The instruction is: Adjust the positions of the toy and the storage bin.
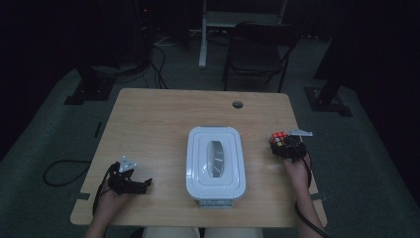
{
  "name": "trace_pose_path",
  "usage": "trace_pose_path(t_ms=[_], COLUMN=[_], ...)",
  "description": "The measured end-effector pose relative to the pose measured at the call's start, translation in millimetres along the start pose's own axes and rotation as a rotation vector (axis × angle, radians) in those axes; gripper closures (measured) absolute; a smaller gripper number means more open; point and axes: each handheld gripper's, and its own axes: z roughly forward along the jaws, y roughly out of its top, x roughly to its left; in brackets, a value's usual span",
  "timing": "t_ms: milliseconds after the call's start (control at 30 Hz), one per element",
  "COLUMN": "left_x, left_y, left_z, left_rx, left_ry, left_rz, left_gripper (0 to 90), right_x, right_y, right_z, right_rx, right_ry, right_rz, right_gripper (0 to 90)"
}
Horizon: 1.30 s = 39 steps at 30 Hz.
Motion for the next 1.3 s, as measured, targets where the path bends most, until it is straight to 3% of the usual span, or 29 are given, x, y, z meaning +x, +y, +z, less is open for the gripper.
trace_pose_path(t_ms=[367,600,900,1167,1300], left_x=[0.0,0.1,0.0,0.0,0.0], left_y=[0.0,0.0,0.0,0.0,0.0], left_z=[0.0,0.0,0.0,0.1,0.1], left_rx=[0.0,0.0,0.0,-0.001,-0.001], left_ry=[0.0,0.0,0.0,-0.001,-0.001], left_rz=[0.0,0.001,0.0,-0.001,-0.001], left_gripper=[0.7,0.7,0.7,0.7,0.7], right_x=[7.1,7.1,2.8,-1.0,-3.8], right_y=[-33.2,-55.0,-76.6,-81.0,-77.2], right_z=[-36.2,-46.4,-54.3,-55.3,-61.6], right_rx=[0.008,0.045,0.068,0.056,0.003], right_ry=[0.025,0.038,0.047,0.076,0.09], right_rz=[-0.04,-0.05,-0.025,0.01,0.034], right_gripper=[33.9,33.9,33.9,33.4,30.6])
